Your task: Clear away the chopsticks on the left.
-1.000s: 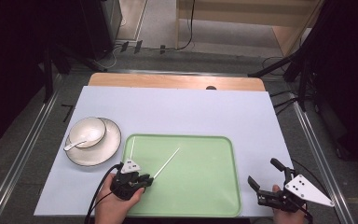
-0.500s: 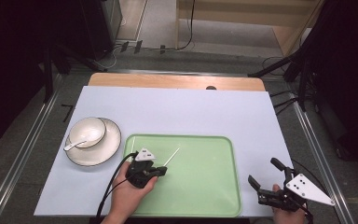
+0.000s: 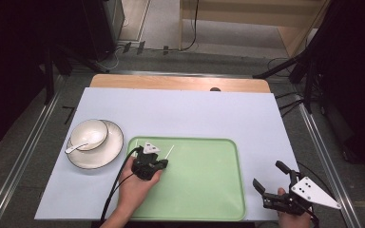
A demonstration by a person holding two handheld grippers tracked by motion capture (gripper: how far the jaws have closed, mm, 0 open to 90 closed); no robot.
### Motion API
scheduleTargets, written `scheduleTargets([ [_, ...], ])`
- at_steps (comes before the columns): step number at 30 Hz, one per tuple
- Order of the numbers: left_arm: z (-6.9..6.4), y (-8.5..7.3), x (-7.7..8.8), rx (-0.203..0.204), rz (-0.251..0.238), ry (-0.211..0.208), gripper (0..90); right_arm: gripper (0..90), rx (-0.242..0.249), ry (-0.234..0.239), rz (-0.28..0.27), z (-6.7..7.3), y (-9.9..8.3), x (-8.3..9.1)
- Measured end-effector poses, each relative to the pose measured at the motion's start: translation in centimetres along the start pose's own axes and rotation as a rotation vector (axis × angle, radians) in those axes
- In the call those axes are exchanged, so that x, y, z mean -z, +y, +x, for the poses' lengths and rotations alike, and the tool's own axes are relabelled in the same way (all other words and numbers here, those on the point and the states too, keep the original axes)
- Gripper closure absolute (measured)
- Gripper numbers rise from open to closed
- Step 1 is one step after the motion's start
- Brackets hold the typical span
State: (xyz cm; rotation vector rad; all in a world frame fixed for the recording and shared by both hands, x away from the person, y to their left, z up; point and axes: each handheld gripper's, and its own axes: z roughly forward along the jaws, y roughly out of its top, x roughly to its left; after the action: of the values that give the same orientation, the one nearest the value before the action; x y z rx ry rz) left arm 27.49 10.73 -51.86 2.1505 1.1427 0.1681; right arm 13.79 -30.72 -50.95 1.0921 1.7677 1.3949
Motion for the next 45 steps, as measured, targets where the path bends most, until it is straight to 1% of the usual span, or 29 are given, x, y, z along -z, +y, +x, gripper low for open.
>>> scheduleTargets([
  [2,0.7,-0.1,0.4,0.016,-0.003,0.035,90.0,4.0,-0.002,0.001,0.002,0.1,0.0,-0.1],
  [3,0.9,-0.1,0.5,0.020,-0.005,0.042,90.0,4.0,-0.001,0.001,0.003,0.1,0.0,-0.1],
  [4,0.9,-0.1,0.5,0.020,-0.005,0.042,90.0,4.0,-0.001,0.001,0.003,0.1,0.0,-0.1],
  [5,1.4,-0.2,0.7,0.035,-0.008,0.046,90.0,4.0,-0.001,0.001,0.005,0.2,0.0,-0.2],
  [8,1.9,-0.5,1.0,0.047,-0.016,0.049,90.0,4.0,-0.004,0.002,0.006,0.2,0.0,-0.2],
  [14,2.5,-1.0,1.6,0.055,-0.023,0.064,90.0,4.0,-0.005,0.002,0.006,0.1,0.0,-0.2],
  [15,2.8,-1.2,1.8,0.043,-0.030,0.072,90.0,4.0,-0.005,0.003,0.006,0.1,0.0,-0.2],
  [17,2.9,-1.3,1.9,0.047,-0.031,0.076,90.0,4.0,-0.004,0.003,0.006,0.1,-0.1,-0.2],
  [21,3.3,-1.6,2.2,0.055,-0.034,0.073,90.0,4.0,-0.003,0.002,0.008,0.1,-0.1,-0.2],
  [23,3.5,-1.7,2.4,0.048,-0.040,0.059,89.5,4.0,-0.006,0.003,0.009,0.2,0.0,-0.2],
  [24,3.5,-1.7,2.4,0.048,-0.040,0.059,85.9,4.0,-0.006,0.003,0.009,0.2,0.0,-0.2],
  [25,3.5,-1.8,2.4,0.036,-0.045,0.051,85.9,4.0,-0.005,0.002,0.009,0.2,0.0,-0.2],
  [26,3.2,-1.9,2.6,0.008,-0.077,0.022,77.5,4.0,-0.006,0.003,0.009,0.2,0.0,-0.3],
  [29,2.8,-2.0,3.3,-0.038,-0.137,-0.012,61.9,4.0,-0.002,0.001,0.013,0.2,-0.1,-0.3],
  [30,2.8,-2.0,3.3,-0.038,-0.137,-0.012,57.2,4.0,-0.006,0.004,0.012,0.2,-0.1,-0.3],
  [31,2.8,-2.0,3.6,-0.048,-0.164,-0.012,57.2,4.0,-0.006,0.004,0.012,0.2,-0.1,-0.3],
  [32,2.8,-2.0,4.0,-0.050,-0.180,0.004,50.6,4.0,-0.007,0.002,0.010,0.1,-0.1,-0.3],
  [33,2.9,-2.0,4.4,-0.047,-0.192,0.000,45.4,4.0,-0.006,0.001,0.009,0.1,-0.1,-0.2],
  [34,3.2,-2.1,5.1,-0.021,-0.233,-0.038,29.9,4.0,-0.012,0.003,0.008,0.0,-0.1,-0.2],
  [35,3.2,-2.1,5.1,-0.021,-0.233,-0.038,22.1,4.0,-0.012,0.003,0.008,0.0,-0.1,-0.2],
  [36,3.7,-2.4,6.0,-0.028,-0.260,-0.122,15.1,4.0,-0.013,0.002,0.008,0.0,-0.2,-0.2],
  [37,3.7,-2.4,6.0,-0.028,-0.260,-0.122,11.3,4.0,-0.014,0.001,0.008,0.0,-0.2,-0.2],
  [38,4.1,-2.7,6.8,-0.035,-0.298,-0.161,8.8,4.0,-0.015,0.002,0.008,0.0,-0.2,-0.1],
  [39,4.1,-2.7,6.8,-0.035,-0.298,-0.161,7.2,4.0,-0.015,0.002,0.008,0.0,-0.2,-0.1],
  [41,4.2,-2.9,7.5,-0.057,-0.310,-0.146,3.8,4.0,-0.015,0.000,0.008,0.0,-0.2,-0.1],
  [42,4.3,-3.1,7.8,-0.067,-0.319,-0.141,3.8,4.0,-0.015,0.000,0.008,0.0,-0.2,-0.1],
  [43,4.4,-3.2,8.1,-0.072,-0.330,-0.139,0.3,4.0,-0.015,0.000,0.008,0.0,-0.2,-0.1],
  [44,4.5,-3.4,8.5,-0.079,-0.338,-0.147,0.0,4.0,-0.015,0.001,0.008,0.0,-0.2,-0.2],
  [45,4.6,-3.5,8.8,-0.080,-0.348,-0.144,0.0,4.0,-0.016,0.001,0.009,0.0,-0.2,-0.2],
])
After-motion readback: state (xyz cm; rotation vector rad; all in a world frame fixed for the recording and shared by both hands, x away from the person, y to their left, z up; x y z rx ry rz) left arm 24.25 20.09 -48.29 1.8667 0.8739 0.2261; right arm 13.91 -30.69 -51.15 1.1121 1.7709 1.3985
